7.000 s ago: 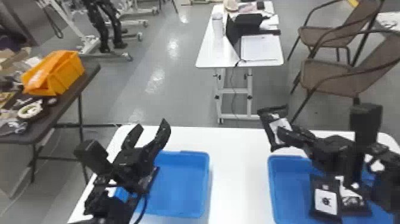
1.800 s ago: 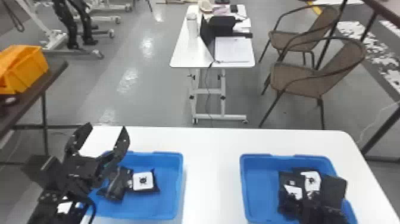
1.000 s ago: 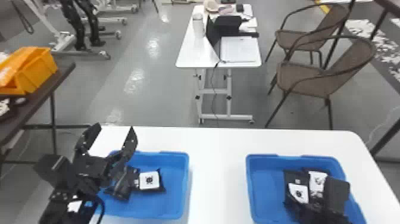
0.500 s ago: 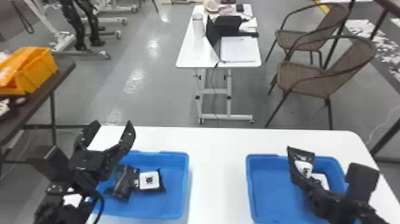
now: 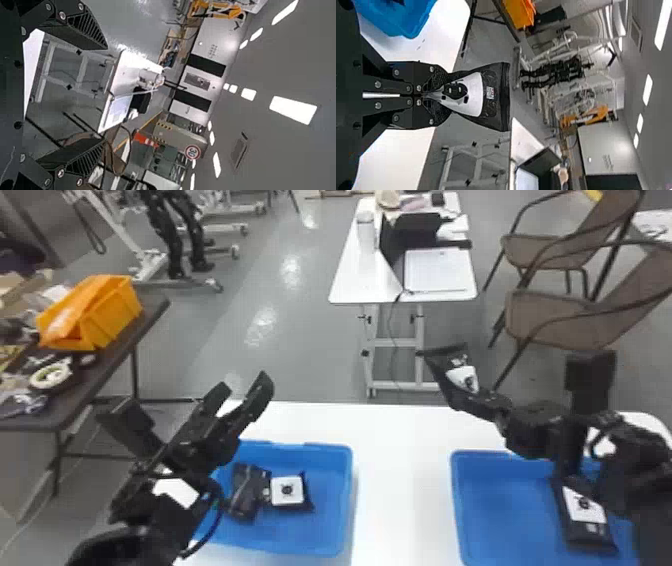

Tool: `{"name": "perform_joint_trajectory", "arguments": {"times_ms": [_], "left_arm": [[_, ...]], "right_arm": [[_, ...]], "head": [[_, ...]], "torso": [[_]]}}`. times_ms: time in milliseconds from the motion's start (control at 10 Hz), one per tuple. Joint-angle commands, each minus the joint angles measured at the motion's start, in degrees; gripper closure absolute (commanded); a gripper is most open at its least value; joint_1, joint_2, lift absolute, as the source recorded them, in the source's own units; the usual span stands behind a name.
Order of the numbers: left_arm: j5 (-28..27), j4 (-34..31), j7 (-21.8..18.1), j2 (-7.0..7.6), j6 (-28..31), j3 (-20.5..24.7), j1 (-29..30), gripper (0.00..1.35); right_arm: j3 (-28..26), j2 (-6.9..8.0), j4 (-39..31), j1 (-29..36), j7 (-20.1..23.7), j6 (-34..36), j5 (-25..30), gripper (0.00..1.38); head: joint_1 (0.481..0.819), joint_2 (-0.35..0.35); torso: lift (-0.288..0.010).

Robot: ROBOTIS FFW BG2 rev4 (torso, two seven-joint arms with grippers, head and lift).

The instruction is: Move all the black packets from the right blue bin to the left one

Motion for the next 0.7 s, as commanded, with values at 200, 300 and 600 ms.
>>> {"name": "perform_joint_trajectory", "arguments": {"times_ms": [200, 300, 600], "left_arm": [[11.4, 0.82, -1.31, 1.85, 10.33, 0.78, -3.52, 0.2], [12.37, 2.32, -3.15, 1.41, 12.88, 0.43, -4.93, 0.2], [12.45, 5.22, -4.3, 1.76, 13.75, -2.65, -6.78, 0.2]], "right_arm": [[16.76, -2.13, 10.26, -12.76, 0.82, -3.28, -9.17, 1.28], [21.85, -1.95, 13.16, -16.54, 1.43, -4.6, -11.81, 1.28], [29.24, -1.78, 18.08, -23.22, 2.58, -6.36, -15.41, 1.28]], "head": [[0.695, 0.252], [0.695, 0.281], [0.695, 0.326]], "torso": [[0.0], [0.0], [0.0]]}}
